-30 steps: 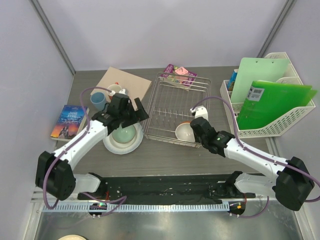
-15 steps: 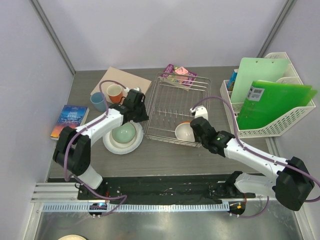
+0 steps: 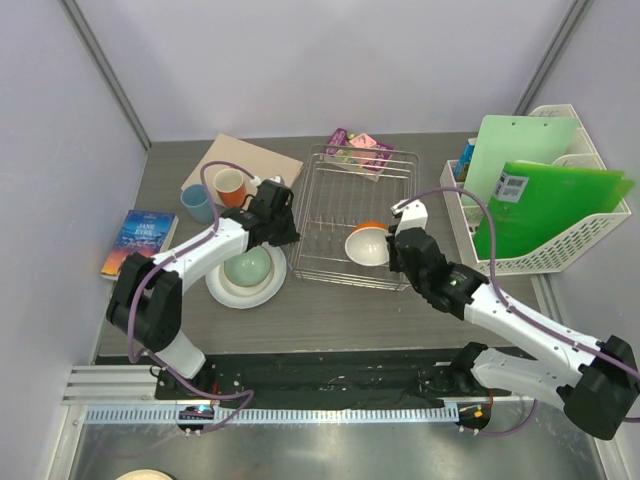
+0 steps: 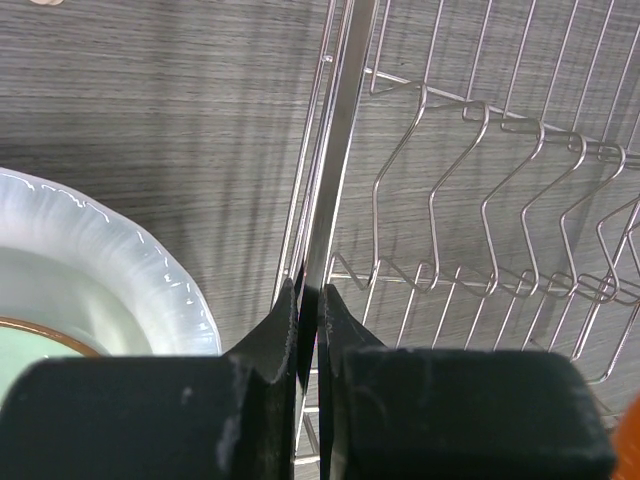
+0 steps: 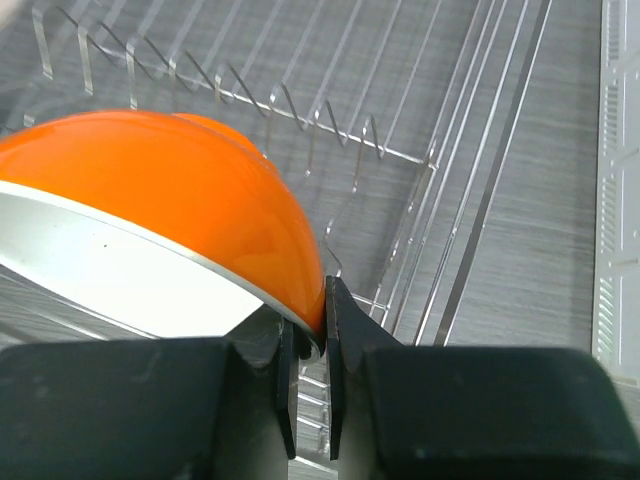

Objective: Unload the mixed dishes from the dish rack
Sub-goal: Pick up the bowl from the dish rack.

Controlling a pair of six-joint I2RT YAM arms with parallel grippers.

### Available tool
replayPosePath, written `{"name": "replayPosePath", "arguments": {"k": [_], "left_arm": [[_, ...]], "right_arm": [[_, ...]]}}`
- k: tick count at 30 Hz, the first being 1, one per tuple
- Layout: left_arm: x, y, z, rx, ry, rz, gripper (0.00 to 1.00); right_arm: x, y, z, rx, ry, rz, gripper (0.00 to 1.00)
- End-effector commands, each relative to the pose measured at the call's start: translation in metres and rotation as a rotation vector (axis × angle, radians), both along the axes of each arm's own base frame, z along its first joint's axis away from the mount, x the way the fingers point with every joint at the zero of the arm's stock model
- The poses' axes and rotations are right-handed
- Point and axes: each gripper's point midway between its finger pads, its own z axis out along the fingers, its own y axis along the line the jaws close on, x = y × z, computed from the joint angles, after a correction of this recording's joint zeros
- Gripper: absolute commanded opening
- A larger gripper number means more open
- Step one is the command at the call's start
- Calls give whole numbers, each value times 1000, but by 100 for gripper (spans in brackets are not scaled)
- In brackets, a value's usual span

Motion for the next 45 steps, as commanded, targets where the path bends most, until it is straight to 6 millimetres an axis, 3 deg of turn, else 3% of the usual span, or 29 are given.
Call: {"name": "replayPosePath", "arguments": {"k": [1,4,5,8,11,15,17,18,19,21,22,24,26,31,39,45], "left_arm": [[12,8,29,-51,-57,128,0],[16,15,45,-41,-107,148,28],[18,16,60,-53,-142,156,46],[23,25,94,-50,-221,181,79],[26,35,133,-53,-310,210,96],[20,42,179,-100,-418,211,100],[12,40,188,-134,-454,179,100],[8,39,206,-174,-510,163,100],[4,39,204,-179,-522,143,100],[-2,36,216,-202,-585,91,100],[-10,38,219,-214,-613,73,100],[-18,34,224,-226,-648,15,100],[-23,33,225,-227,-659,-18,100],[-38,23,213,-236,-643,-113,100],[-58,11,203,-285,-637,-217,98],[-57,0,186,-283,-592,-252,93]], "right_arm": [[10,18,70,191,-139,17,1],[6,25,95,252,-150,41,1],[6,27,99,270,-145,44,1],[6,32,114,302,-137,49,1],[9,36,125,314,-139,50,1],[15,41,126,332,-87,4,1],[18,53,120,322,-3,11,1],[16,57,109,302,65,13,1],[16,68,122,323,87,51,1],[18,80,107,290,174,73,1],[19,87,116,317,186,107,1],[21,97,112,321,226,131,1],[23,105,117,353,268,168,1],[26,128,106,392,371,236,1],[30,145,98,407,425,277,1],[29,155,110,444,421,323,1]]}}
